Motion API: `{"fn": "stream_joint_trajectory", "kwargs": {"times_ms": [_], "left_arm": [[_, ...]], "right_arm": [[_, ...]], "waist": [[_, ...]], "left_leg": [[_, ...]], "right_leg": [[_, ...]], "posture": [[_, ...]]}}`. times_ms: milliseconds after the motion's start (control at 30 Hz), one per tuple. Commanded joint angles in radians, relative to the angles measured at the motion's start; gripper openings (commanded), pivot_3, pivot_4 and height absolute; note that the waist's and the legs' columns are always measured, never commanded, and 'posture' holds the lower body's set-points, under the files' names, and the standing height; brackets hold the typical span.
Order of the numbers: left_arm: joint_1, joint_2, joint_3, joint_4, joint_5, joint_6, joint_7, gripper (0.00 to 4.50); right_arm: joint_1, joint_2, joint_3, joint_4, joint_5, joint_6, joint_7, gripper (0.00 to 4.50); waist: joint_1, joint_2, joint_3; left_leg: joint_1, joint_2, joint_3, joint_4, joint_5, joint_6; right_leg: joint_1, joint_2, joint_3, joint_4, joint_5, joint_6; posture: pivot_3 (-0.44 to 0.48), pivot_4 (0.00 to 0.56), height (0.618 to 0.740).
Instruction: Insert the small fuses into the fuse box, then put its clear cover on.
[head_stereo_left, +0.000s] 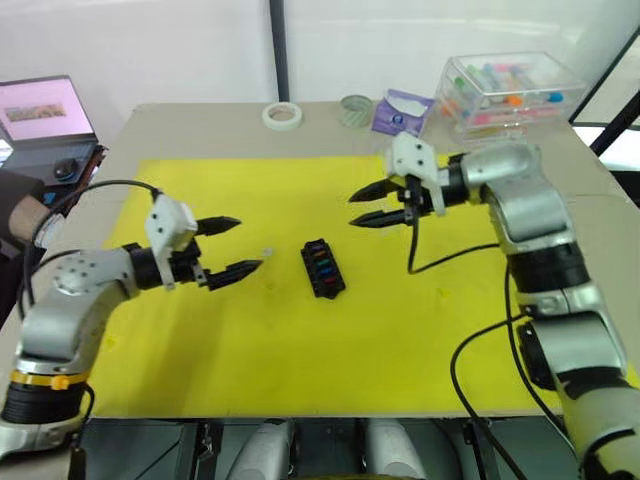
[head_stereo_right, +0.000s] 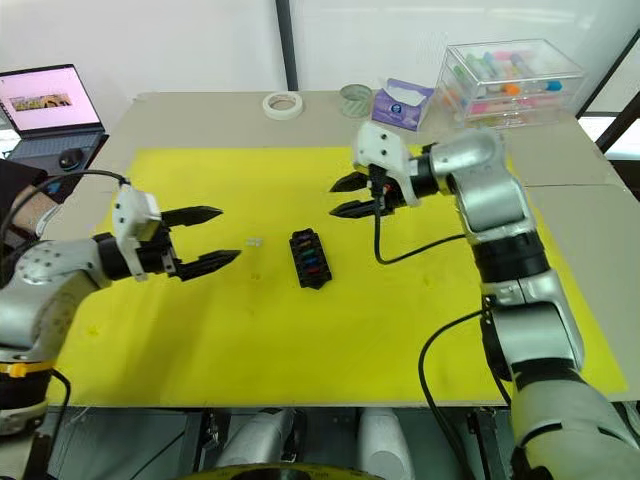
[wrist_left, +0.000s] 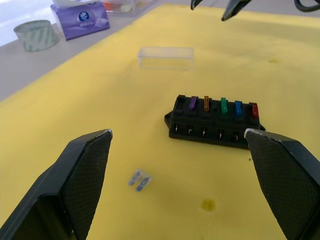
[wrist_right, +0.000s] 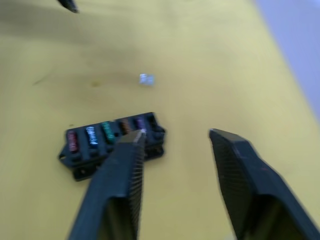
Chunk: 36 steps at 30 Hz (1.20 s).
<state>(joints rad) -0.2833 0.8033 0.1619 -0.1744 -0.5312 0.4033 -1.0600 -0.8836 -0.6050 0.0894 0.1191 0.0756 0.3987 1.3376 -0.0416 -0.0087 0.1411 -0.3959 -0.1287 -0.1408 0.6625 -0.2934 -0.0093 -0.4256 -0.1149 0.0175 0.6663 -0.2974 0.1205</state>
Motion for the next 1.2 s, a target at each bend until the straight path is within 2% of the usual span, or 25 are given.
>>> {"fn": "stream_joint_trajectory", "kwargs": {"times_ms": [33, 133, 233, 367, 733, 933, 1067, 1133, 1200], "left_arm": [[0.005, 0.069, 0.067, 0.06, -0.002, -0.041, -0.079, 4.5], [0.007, 0.105, 0.085, 0.121, 0.008, -0.067, -0.111, 4.5], [0.006, 0.119, 0.1, 0.182, 0.02, -0.091, -0.121, 4.5], [-0.008, 0.137, 0.11, 0.261, 0.036, -0.117, -0.144, 4.5], [-0.041, 0.141, 0.084, 0.292, 0.059, -0.145, -0.171, 4.5], [-0.022, 0.145, 0.092, 0.269, 0.057, -0.124, -0.175, 4.5], [-0.035, 0.149, 0.115, 0.226, -0.007, 0.082, -0.099, 4.5], [-0.07, 0.141, 0.146, 0.2, -0.093, 0.287, -0.011, 4.5], [-0.135, 0.135, 0.195, 0.202, -0.245, 0.578, 0.071, 4.5]], "right_arm": [[0.105, -0.061, -0.139, -0.161, 0.078, 0.008, -0.076, 3.44], [0.236, -0.106, -0.217, -0.255, 0.133, 0.003, -0.108, 4.49], [0.35, -0.146, -0.28, -0.31, 0.159, -0.011, -0.146, 4.49], [0.432, -0.2, -0.328, -0.333, 0.189, -0.026, -0.167, 4.49], [0.46, -0.222, -0.288, -0.352, 0.228, -0.044, -0.227, 4.49], [0.426, -0.227, -0.257, -0.349, 0.234, -0.052, -0.24, 4.49], [0.4, -0.221, -0.225, -0.397, 0.27, 0.009, -0.248, 4.49], [0.382, -0.216, -0.207, -0.438, 0.299, 0.057, -0.258, 4.49], [0.347, -0.193, -0.18, -0.486, 0.335, 0.115, -0.283, 4.49]], "waist": [[0.0, 0.0, 0.0], [0.002, 0.0, 0.0], [0.008, 0.0, 0.0], [0.01, 0.0, 0.0], [0.017, 0.0, 0.0], [0.025, 0.0, 0.0], [0.025, 0.0, 0.0], [0.025, 0.0, 0.0], [0.025, -0.001, 0.0]], "left_leg": [[0.0, 0.0, 0.0, 0.0, 0.0, 0.0], [0.0, 0.0, 0.0, 0.0, 0.0, 0.0], [0.0, 0.0, 0.0, 0.0, 0.0, 0.0], [0.0, 0.0, 0.0, 0.001, 0.0, 0.0], [0.0, 0.0, 0.001, 0.001, 0.0, 0.0], [0.0, 0.0, 0.001, 0.001, 0.0, 0.0], [0.0, 0.0, 0.001, 0.001, 0.0, 0.0], [0.0, 0.0, 0.001, 0.001, 0.0, 0.0], [0.0, 0.0, 0.001, 0.002, 0.0, 0.0]], "right_leg": [[0.0, 0.0, 0.0, 0.0, 0.0, 0.0], [0.001, 0.0, 0.0, -0.001, 0.0, 0.0], [0.001, 0.0, 0.0, 0.0, 0.0, 0.0], [0.001, 0.0, 0.0, 0.0, 0.0, 0.0], [0.001, 0.0, 0.0, 0.0, 0.0, 0.0], [0.001, 0.0, 0.0, 0.0, 0.0, 0.0], [0.001, 0.0, 0.0, 0.0, 0.0, 0.0], [0.001, 0.0, 0.0, 0.0, 0.0, 0.0], [0.001, 0.0, 0.0, 0.001, 0.0, 0.0]], "posture": [[0.0, 0.15, 0.74], [0.0, 0.15, 0.74], [0.0, 0.15, 0.74], [0.0, 0.15, 0.74], [0.0, 0.15, 0.74], [0.0, 0.15, 0.74], [0.0, 0.15, 0.74], [0.0, 0.15, 0.74], [0.0, 0.15, 0.74]]}}
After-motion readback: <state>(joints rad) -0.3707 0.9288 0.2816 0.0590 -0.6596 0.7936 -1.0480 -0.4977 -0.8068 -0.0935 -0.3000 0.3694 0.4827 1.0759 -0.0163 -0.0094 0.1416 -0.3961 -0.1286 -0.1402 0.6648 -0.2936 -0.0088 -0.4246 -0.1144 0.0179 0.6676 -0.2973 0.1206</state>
